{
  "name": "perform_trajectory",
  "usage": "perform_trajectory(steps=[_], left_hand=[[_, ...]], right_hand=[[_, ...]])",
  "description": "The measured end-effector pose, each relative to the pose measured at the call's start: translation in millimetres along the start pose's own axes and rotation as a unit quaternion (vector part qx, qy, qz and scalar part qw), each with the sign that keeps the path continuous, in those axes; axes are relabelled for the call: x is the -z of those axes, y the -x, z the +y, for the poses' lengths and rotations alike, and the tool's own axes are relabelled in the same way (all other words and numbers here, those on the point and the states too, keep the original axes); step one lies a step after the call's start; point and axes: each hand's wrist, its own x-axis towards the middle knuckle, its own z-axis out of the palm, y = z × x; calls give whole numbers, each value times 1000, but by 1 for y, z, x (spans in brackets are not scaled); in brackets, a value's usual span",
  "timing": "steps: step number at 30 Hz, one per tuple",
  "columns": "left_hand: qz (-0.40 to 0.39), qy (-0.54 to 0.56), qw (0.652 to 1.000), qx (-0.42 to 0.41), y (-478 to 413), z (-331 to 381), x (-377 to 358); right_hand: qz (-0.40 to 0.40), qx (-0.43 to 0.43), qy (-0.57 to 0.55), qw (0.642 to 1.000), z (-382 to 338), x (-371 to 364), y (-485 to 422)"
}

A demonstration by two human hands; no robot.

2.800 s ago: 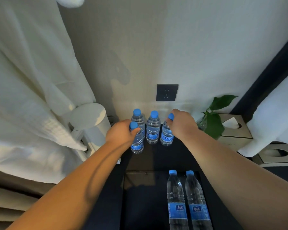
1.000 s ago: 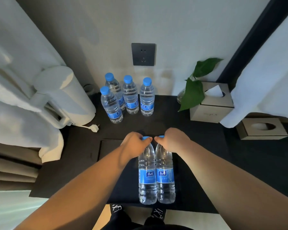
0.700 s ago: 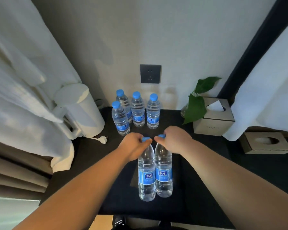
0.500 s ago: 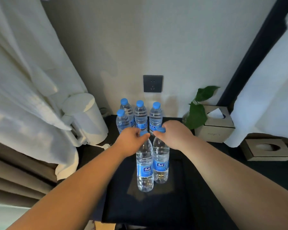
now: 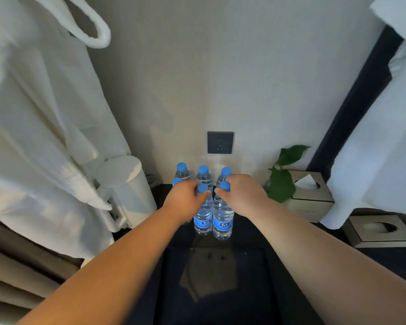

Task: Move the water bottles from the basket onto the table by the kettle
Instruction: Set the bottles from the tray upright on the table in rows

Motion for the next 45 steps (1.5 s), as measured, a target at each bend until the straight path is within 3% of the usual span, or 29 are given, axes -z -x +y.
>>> perform_trajectory(steps=[11, 20, 27, 31, 37, 45], left_hand=[[13, -9, 999, -46, 1, -11, -8], [-9, -65, 998, -18, -8, -11, 4], [48, -23, 998, -45, -27, -6, 36], [79, -26, 996, -43, -53, -13, 58], [-4, -125, 992, 19, -88, -28, 64], [-82, -145, 986, 21, -107, -41, 56]], right_hand=[[-14, -4, 61, 998, 5, -24, -5], [-29, 8, 106, 994, 0, -16, -22], [49, 12, 33, 998, -10, 0, -52], [29, 75, 48, 996, -19, -1, -80], [-44, 90, 145, 984, -30, -16, -110], [-52, 71, 113, 990, -32, -29, -126]])
